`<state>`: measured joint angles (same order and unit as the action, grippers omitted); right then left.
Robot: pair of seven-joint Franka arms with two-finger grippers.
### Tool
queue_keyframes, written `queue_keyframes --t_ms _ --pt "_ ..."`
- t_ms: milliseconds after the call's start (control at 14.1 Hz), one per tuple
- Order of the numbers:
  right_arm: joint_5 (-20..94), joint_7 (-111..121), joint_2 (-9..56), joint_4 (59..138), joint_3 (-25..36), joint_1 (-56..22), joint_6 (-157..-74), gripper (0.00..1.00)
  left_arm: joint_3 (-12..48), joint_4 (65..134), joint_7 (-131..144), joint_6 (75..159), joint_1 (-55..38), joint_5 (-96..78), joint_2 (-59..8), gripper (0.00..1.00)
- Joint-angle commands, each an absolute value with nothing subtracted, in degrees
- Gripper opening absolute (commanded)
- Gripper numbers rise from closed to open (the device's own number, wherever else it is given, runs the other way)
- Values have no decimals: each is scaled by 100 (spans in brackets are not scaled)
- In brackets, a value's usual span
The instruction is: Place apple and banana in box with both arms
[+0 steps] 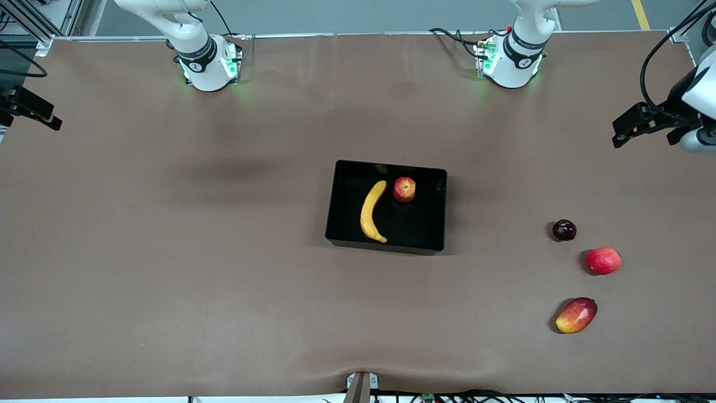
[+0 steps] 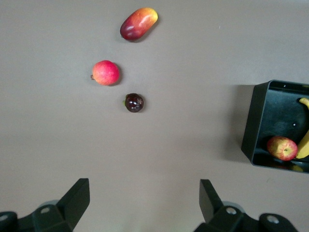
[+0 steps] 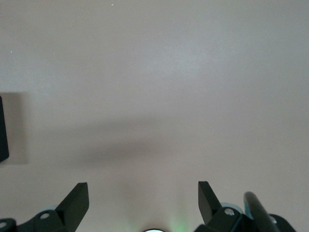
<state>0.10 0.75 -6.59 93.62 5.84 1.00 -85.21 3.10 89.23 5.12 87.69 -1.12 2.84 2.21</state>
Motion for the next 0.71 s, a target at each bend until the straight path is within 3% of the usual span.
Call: queue_keyframes --t_ms 0,637 --pt "132 114 -686 9360 519 211 -8490 100 333 9298 404 8789 -150 185 518 100" --pt "281 114 -686 9369 527 299 -8481 100 431 9334 272 8675 -114 158 624 100"
